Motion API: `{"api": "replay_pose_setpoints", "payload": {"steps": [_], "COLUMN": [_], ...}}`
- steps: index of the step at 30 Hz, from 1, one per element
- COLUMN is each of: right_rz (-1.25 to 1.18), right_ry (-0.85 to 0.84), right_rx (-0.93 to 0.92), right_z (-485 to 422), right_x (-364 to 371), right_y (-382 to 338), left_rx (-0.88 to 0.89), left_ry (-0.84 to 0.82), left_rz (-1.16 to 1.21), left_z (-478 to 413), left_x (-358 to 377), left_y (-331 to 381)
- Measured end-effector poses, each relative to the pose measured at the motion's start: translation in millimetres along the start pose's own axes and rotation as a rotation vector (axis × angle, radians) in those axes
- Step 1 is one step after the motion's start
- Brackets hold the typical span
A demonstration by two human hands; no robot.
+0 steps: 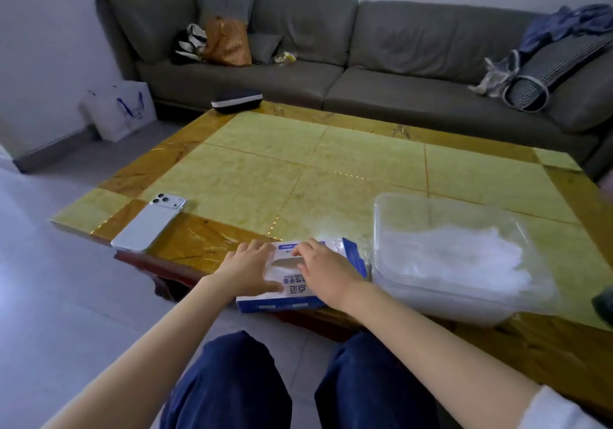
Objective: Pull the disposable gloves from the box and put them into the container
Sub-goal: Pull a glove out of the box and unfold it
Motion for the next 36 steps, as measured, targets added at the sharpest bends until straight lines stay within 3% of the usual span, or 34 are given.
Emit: {"api": "replay_pose_setpoints", "payload": {"steps": [4, 11, 15, 21, 28, 33, 36], "right_rz": [0.079, 0.361, 0.401, 0.161, -0.044, -0.088, -0.147], "right_ry": [-0.052, -0.127, -0.170, -0.122, 0.093, 0.001, 0.039], "right_rx": [0.101, 0.119, 0.131, 0.207, 0.315, 0.249, 0.255], "right_z": [-15.8, -33.3, -38.3, -28.5, -22.0, -20.7, -22.8], "right_x": [21.3, 34.2, 35.6, 24.0, -5.2, 4.4, 1.7], "right_y": [12.9, 8.9, 5.6, 15.5, 23.3, 16.5, 20.7], "left_rx": [0.020, 0.020, 0.016, 0.015, 0.012, 0.009, 0.006], "left_ry": [0.014, 0.053, 0.059, 0.064, 0.058, 0.050, 0.046], "left_rz": [0.074, 0.105, 0.103, 0.118, 0.138, 0.125, 0.129], "left_z": [0.6, -0.8, -1.1, -1.6, -2.2, -1.9, -2.5], "left_x": [9.3, 15.8, 17.3, 18.0, 17.8, 17.8, 18.0], "left_y": [-6.4, -7.9, -7.7, -8.8, -9.2, -7.8, -7.8]}}
Point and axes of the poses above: each hand's wrist, its own z-axis away from the middle knuckle, its own x-axis out of the palm, y = z × x, the point moved 6 cm from there along -z, towards the middle knuckle, and after that the axes turned 5 degrees about x, right-handed, at the moved point
